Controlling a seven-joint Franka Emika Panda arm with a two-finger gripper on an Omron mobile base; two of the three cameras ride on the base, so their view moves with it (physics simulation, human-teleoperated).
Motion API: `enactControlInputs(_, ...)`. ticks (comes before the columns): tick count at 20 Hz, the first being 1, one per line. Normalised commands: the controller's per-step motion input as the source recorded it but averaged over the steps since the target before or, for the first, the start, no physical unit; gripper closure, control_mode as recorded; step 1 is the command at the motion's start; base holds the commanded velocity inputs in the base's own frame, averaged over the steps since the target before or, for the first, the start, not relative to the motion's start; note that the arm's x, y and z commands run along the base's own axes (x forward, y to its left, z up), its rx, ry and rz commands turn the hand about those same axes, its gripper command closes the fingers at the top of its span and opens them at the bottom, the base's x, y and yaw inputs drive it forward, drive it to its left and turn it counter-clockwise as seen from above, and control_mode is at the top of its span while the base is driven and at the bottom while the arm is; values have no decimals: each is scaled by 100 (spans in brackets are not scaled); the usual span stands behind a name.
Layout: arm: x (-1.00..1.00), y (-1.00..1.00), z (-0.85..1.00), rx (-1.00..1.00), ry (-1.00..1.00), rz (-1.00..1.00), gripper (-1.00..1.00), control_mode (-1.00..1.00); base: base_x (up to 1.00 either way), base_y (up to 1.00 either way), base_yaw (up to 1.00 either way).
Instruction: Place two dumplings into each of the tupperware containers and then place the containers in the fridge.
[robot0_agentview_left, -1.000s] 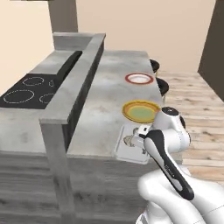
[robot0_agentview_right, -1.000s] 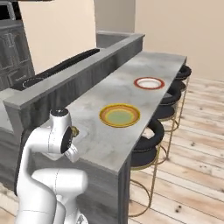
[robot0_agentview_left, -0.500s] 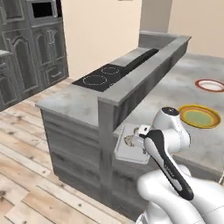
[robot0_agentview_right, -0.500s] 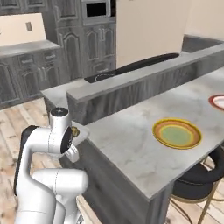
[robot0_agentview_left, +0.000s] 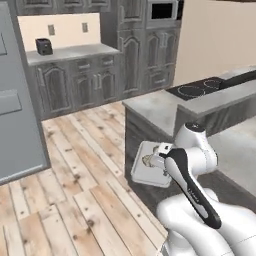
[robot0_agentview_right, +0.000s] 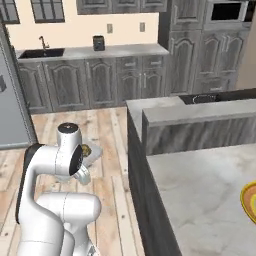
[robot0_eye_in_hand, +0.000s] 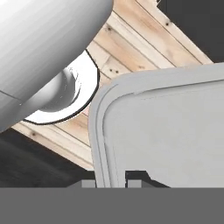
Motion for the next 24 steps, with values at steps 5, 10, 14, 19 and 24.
enactControlInputs(5,0,0,0,0,0,0,100,100,-22,0,76)
enactControlInputs(10,0,0,0,0,0,0,100,100,-8,0,78)
enactControlInputs(14,0,0,0,0,0,0,100,100,1,0,75)
enactControlInputs(19,0,0,0,0,0,0,100,100,71,0,65)
enactControlInputs(24,0,0,0,0,0,0,100,100,96,0,60)
